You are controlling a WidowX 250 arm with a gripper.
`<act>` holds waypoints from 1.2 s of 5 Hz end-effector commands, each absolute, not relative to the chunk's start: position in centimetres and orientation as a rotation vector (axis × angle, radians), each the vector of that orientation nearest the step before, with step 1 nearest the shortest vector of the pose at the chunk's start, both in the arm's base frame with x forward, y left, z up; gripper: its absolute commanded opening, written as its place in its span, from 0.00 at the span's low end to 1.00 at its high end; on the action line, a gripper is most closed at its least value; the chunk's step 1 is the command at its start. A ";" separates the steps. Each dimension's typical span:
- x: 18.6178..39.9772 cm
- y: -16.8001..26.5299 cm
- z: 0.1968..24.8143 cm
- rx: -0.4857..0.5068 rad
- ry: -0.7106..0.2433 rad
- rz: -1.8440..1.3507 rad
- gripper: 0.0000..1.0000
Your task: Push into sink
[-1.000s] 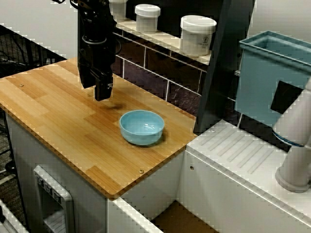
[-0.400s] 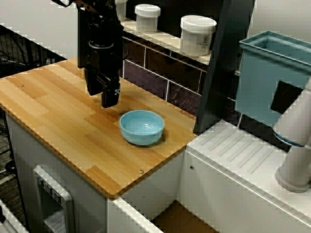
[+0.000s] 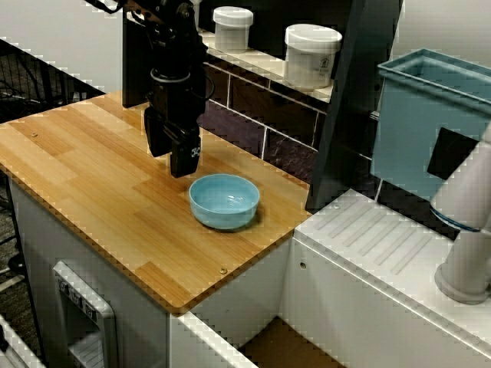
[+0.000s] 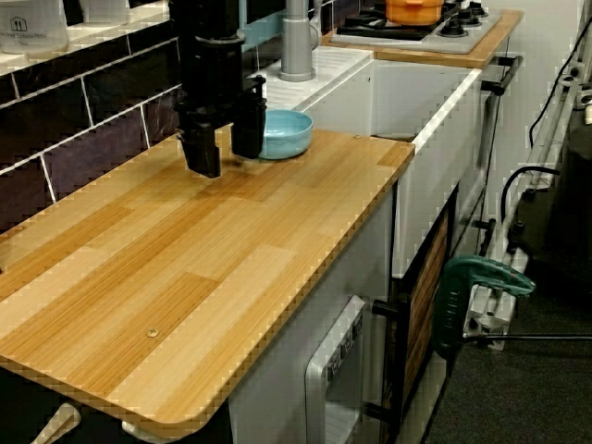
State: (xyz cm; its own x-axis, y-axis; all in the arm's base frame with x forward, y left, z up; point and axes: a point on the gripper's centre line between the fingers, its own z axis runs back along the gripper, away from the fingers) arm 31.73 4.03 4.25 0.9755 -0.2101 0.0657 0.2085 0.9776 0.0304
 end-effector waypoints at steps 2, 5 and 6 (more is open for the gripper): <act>32.4 2.7 4.8 0.039 -0.110 -0.235 1.00; 30.8 0.3 5.4 0.000 -0.097 -0.295 1.00; 29.9 -0.5 5.8 -0.017 -0.085 -0.317 1.00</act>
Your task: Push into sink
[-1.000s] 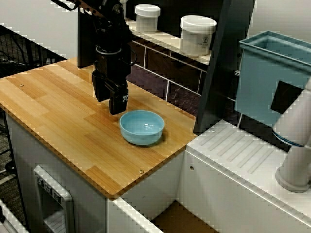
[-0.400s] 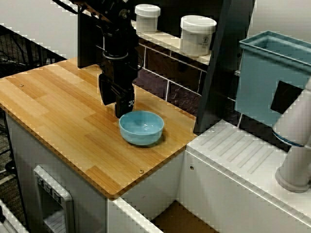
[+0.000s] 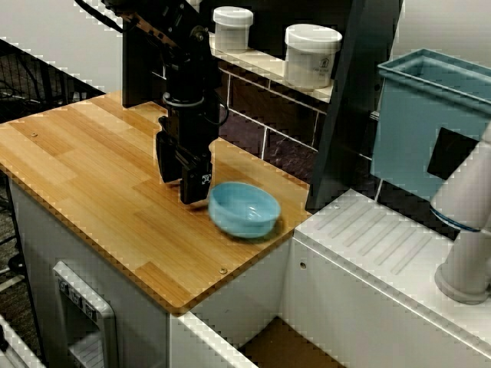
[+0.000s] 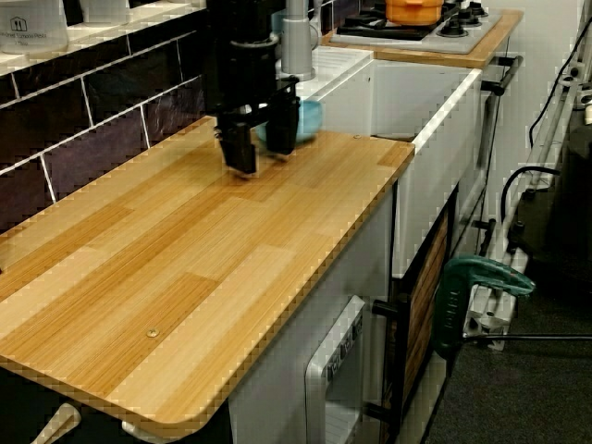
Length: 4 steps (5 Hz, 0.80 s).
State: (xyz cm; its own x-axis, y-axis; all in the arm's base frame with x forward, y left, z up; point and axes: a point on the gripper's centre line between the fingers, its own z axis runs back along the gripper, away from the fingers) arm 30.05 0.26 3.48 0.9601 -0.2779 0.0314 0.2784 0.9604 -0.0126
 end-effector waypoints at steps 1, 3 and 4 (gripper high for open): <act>29.2 -0.9 6.4 -0.031 -0.085 -0.327 1.00; 29.7 2.0 6.6 -0.010 -0.104 -0.297 1.00; 30.9 3.5 5.9 0.050 -0.125 -0.321 1.00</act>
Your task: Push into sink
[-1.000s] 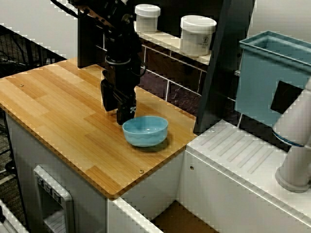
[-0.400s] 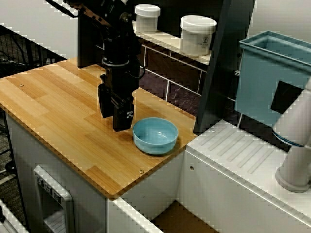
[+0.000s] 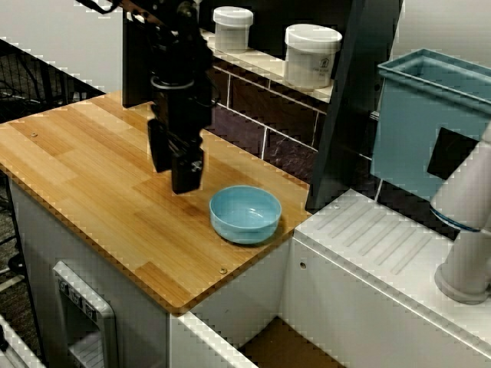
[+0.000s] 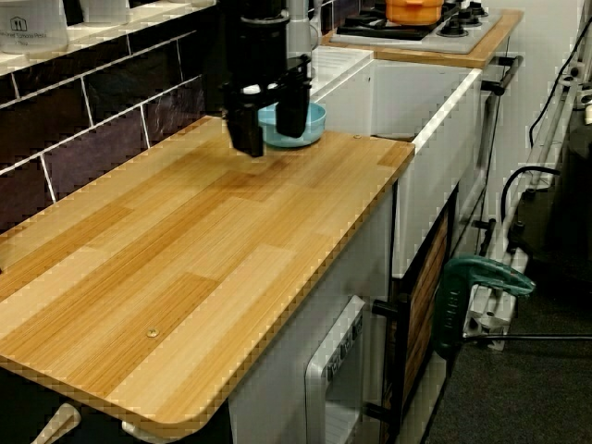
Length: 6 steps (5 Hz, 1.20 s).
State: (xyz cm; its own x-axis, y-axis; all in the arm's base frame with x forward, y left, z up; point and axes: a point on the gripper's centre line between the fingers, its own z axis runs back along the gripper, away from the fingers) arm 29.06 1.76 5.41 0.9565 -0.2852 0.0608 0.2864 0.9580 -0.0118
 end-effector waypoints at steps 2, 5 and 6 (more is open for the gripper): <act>33.8 2.9 5.4 0.065 -0.181 -0.345 1.00; 36.0 0.3 4.9 0.069 -0.166 -0.342 1.00; 35.5 -0.7 5.3 0.047 -0.163 -0.351 1.00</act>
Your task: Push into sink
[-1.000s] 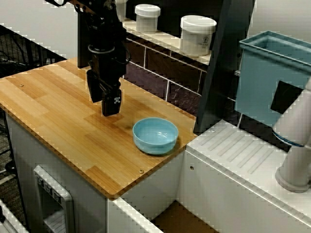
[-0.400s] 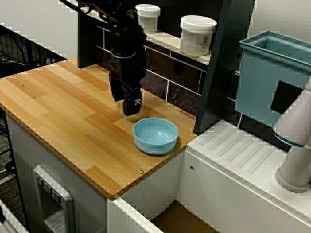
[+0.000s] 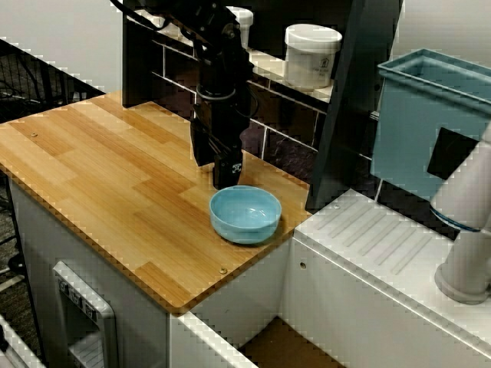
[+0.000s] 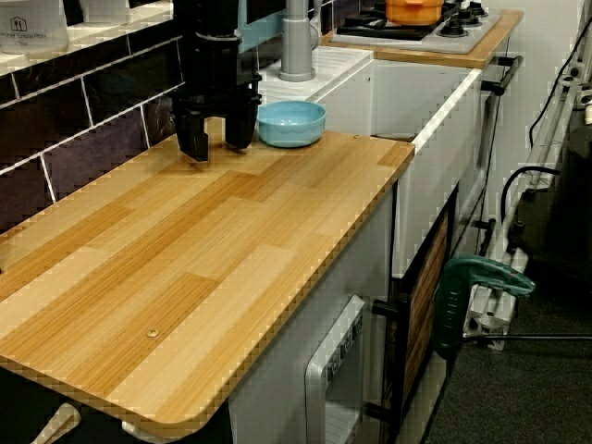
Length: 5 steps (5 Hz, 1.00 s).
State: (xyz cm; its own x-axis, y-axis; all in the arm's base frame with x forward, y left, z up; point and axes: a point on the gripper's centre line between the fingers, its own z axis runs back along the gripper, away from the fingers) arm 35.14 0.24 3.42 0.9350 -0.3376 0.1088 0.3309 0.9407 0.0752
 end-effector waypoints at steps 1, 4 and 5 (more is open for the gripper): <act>34.6 -1.9 5.4 0.037 -0.157 -0.372 1.00; 30.8 -5.2 4.6 -0.001 -0.135 -0.403 1.00; 29.4 -6.6 4.5 -0.003 -0.135 -0.410 1.00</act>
